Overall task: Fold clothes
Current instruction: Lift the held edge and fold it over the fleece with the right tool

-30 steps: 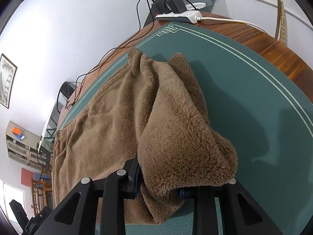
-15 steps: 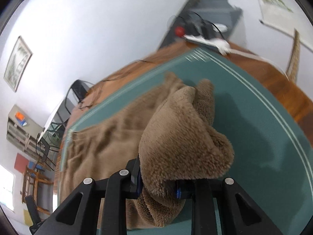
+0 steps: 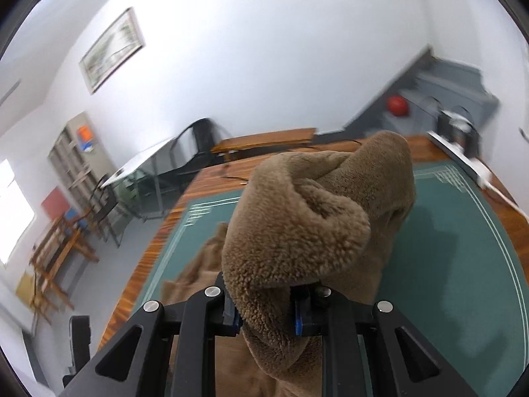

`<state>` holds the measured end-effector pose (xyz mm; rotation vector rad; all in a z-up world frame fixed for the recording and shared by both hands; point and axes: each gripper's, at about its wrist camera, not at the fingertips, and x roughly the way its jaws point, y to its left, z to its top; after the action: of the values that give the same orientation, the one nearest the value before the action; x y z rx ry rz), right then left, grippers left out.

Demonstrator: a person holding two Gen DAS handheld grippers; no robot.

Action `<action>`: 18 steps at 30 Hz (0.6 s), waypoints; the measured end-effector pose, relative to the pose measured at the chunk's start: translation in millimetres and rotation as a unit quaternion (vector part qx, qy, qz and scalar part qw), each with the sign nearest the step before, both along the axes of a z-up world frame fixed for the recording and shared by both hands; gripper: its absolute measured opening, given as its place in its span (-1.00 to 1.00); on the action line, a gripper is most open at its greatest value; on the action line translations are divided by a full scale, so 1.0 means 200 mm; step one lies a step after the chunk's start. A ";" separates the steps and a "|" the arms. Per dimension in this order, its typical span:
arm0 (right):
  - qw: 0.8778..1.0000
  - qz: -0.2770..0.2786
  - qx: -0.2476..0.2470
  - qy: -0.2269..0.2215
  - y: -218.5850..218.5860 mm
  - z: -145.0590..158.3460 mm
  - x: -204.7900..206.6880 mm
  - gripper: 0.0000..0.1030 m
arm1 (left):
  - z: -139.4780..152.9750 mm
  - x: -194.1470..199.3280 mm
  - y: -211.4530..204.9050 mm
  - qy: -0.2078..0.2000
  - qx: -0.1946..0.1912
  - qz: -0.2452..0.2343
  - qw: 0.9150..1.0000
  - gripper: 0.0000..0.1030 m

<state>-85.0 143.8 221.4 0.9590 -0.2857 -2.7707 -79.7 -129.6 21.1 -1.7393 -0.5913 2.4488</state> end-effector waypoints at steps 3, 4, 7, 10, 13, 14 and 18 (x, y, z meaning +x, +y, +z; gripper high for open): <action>0.998 0.045 0.028 0.016 -0.20 0.00 0.01 -0.56 | 0.00 0.02 -0.07 -0.002 0.001 0.012 1.000 0.92; 0.997 0.060 0.034 0.018 -0.26 -0.01 0.02 -0.56 | 0.00 0.03 -0.09 -0.003 0.001 0.016 1.000 0.92; 0.993 0.105 0.057 0.017 -0.44 -0.09 0.03 -0.56 | -0.01 0.05 -0.15 -0.008 0.004 0.030 1.000 0.92; 0.987 0.142 0.080 0.001 -0.59 -0.23 0.04 -0.57 | -0.02 0.08 -0.21 -0.010 0.010 0.040 0.999 0.92; 0.981 0.164 0.104 -0.022 -0.68 -0.38 0.03 -0.57 | -0.01 0.11 -0.25 -0.011 0.008 0.046 0.999 0.92; 0.979 0.168 0.111 -0.026 -0.70 -0.42 0.03 -0.57 | -0.01 0.12 -0.27 -0.012 0.005 0.048 0.999 0.92; 0.973 0.183 0.132 -0.039 -0.74 -0.56 0.03 -0.57 | -0.01 0.13 -0.32 -0.015 0.004 0.061 0.998 0.92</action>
<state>-79.1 -3.5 109.9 1.0568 0.2345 -2.4713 -53.4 -192.9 18.2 -1.7924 -0.7299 2.4996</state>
